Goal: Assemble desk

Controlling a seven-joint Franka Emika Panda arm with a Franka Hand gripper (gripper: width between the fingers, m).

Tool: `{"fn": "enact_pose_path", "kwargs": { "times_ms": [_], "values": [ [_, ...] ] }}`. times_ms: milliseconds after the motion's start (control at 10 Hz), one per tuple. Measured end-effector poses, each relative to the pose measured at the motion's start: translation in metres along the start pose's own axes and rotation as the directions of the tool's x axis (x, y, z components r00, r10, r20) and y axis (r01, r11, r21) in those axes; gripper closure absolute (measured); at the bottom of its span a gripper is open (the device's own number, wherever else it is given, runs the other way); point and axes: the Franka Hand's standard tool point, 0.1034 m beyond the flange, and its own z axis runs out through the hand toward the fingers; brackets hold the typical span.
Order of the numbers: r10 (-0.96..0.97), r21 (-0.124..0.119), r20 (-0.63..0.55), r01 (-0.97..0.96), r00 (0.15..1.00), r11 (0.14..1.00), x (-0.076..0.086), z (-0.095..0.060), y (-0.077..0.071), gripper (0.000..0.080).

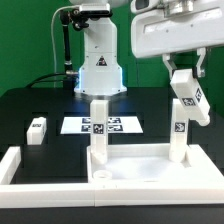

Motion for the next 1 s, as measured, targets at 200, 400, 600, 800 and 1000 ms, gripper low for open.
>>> {"fn": "enact_pose_path", "kwargs": {
  "times_ms": [200,400,600,800,1000],
  "values": [
    [-0.015,0.008,-0.005,0.015,1.000,1.000,-0.001,-0.003,-0.006,0.0512],
    [-0.017,0.007,-0.005,0.017,1.000,1.000,-0.002,-0.002,-0.006,0.0512],
    [-0.033,-0.032,-0.009,0.033,0.999,0.999,0.003,0.006,0.001,0.0512],
    [-0.037,-0.131,-0.030,0.033,0.999,0.991,0.015,0.002,-0.007,0.0512],
    [-0.063,-0.155,-0.043,0.056,0.997,0.986,0.014,-0.011,-0.021,0.0512]
  ]
}}
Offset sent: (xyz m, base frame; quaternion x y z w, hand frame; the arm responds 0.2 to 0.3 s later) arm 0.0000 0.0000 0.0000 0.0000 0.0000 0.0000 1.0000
